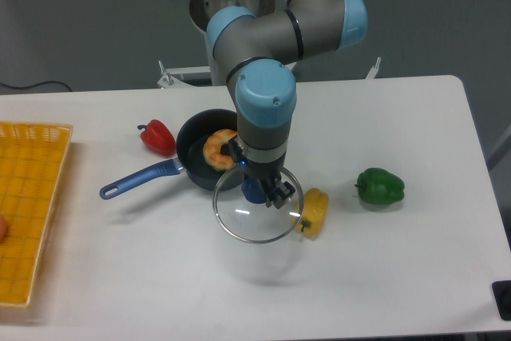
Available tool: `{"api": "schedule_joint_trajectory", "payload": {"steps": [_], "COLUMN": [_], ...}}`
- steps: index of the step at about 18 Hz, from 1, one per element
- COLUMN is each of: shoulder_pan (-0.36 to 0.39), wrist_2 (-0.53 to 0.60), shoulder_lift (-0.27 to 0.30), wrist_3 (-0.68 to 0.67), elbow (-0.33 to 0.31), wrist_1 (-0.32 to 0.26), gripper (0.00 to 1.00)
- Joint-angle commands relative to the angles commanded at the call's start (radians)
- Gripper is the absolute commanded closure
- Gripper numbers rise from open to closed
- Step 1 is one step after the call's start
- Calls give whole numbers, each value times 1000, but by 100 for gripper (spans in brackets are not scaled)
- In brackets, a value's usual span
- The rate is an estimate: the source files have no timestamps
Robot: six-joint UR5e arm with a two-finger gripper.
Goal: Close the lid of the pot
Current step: 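Carry the glass lid with the gripper over the blue saucepan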
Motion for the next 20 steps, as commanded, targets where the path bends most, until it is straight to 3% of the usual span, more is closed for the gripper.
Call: {"api": "schedule_joint_trajectory", "payload": {"steps": [9, 20], "shoulder_pan": [-2, -21], "wrist_2": [2, 26], "shoulder_lift": [9, 51], "wrist_3": [0, 5], "elbow": [-20, -104], "wrist_1": [2, 12], "gripper": [52, 52]}}
